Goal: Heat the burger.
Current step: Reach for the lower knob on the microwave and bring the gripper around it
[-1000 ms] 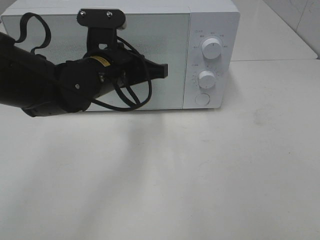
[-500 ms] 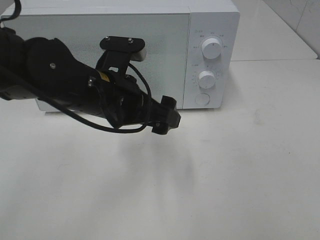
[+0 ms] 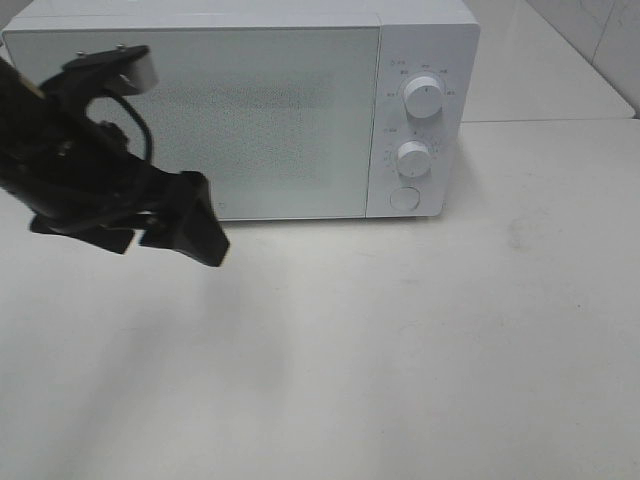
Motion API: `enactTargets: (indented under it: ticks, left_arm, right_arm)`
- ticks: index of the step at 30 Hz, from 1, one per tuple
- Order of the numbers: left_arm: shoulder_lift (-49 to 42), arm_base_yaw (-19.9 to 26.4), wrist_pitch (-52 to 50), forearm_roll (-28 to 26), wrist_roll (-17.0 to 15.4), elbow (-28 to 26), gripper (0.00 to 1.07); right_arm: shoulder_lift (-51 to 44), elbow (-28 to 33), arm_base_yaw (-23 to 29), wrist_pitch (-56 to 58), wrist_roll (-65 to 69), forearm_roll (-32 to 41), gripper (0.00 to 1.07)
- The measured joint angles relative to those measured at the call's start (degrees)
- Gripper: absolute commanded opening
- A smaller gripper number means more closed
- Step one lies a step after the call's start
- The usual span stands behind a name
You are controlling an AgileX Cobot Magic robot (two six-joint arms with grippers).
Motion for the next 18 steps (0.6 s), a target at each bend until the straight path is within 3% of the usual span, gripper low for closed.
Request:
enactTargets:
  ticks: [1,3,4,6,8,14,18]
  left_arm:
    - [-1.83,3.95,4.35,0.11,0.00,0.00,0.98]
    - [-2.52,5.56,5.96,0.11,0.00,0.00,0.98]
    - [-4.18,9.51,9.28,0.23,0.00,0.00,0.98]
    - [-5.10,11.34,10.94,0.69,0.00,0.00,0.98]
    - [-7.62,16.21,15.13,2.12,0.00,0.00,0.98]
    - [-11.69,23.20,21.72,5.39,-0.74,0.00,0.98]
    - [-16.73,28.48,24.92,9.91,-2.98,0.92,0.98]
  right_arm:
    - [0.00,0.00,0.00,0.00,0.00,0.00,0.75]
    - [0.00,0.00,0.00,0.00,0.00,0.00,0.75]
    - [0.00,0.00,0.00,0.00,0.00,0.00,0.75]
    - [0.00,0.00,0.00,0.00,0.00,0.00,0.75]
    - [0.00,0.00,0.00,0.00,0.00,0.00,0.75]
    - [0.00,0.00,0.00,0.00,0.00,0.00,0.75]
    - [0.00,0.00,0.00,0.00,0.00,0.06,0.75]
